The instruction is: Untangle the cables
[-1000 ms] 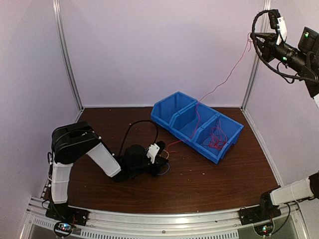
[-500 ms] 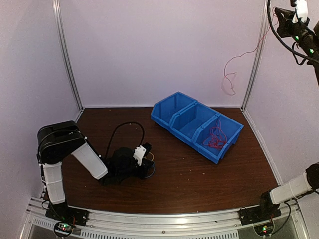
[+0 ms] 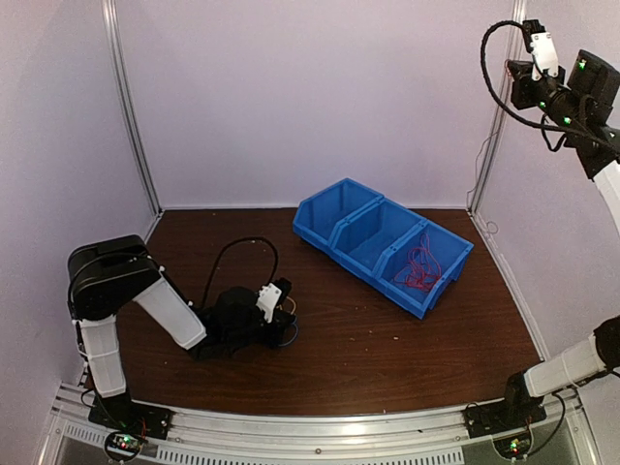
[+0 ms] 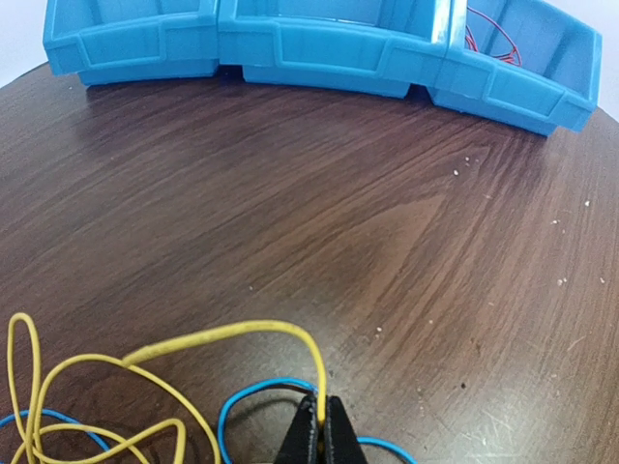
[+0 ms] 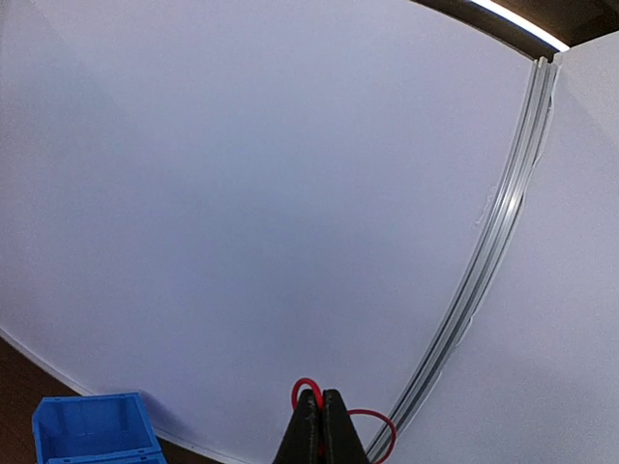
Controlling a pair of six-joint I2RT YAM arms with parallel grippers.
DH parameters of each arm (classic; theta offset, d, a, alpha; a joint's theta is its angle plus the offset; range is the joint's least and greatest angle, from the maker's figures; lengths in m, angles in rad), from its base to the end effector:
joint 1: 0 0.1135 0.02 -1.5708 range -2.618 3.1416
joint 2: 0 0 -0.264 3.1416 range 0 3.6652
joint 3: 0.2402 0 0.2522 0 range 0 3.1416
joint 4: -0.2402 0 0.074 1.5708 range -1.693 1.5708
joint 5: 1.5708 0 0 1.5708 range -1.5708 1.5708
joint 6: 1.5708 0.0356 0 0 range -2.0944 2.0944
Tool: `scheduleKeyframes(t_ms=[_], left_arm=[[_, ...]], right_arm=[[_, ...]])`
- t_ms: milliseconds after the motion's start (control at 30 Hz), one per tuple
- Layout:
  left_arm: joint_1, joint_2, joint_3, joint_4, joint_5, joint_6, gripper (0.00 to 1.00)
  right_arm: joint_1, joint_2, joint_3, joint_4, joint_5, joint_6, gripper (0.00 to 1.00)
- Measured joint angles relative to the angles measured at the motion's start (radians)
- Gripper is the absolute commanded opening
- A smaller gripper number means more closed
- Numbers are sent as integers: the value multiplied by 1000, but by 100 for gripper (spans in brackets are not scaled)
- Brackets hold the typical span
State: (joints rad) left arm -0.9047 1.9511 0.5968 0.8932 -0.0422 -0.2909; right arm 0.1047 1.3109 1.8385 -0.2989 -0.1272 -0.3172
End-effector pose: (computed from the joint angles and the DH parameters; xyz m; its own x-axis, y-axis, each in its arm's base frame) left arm 0.2034 -0.2564 0.0835 -0.4820 0.1495 -0.8633 0.6513 0.7202 -0.2389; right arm 0.2383 0.0296 0.5686 0.2849 -0.2812 -0.9164 -0.1449 0.9324 -0.3311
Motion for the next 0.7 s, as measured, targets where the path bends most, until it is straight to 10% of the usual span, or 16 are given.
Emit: scheduleKeyframes(t_ms=[700], left_arm=[[1,-140,-43,-109,-18,0,11]], right_arm=[[-9,78,151,12,-84,8,0]])
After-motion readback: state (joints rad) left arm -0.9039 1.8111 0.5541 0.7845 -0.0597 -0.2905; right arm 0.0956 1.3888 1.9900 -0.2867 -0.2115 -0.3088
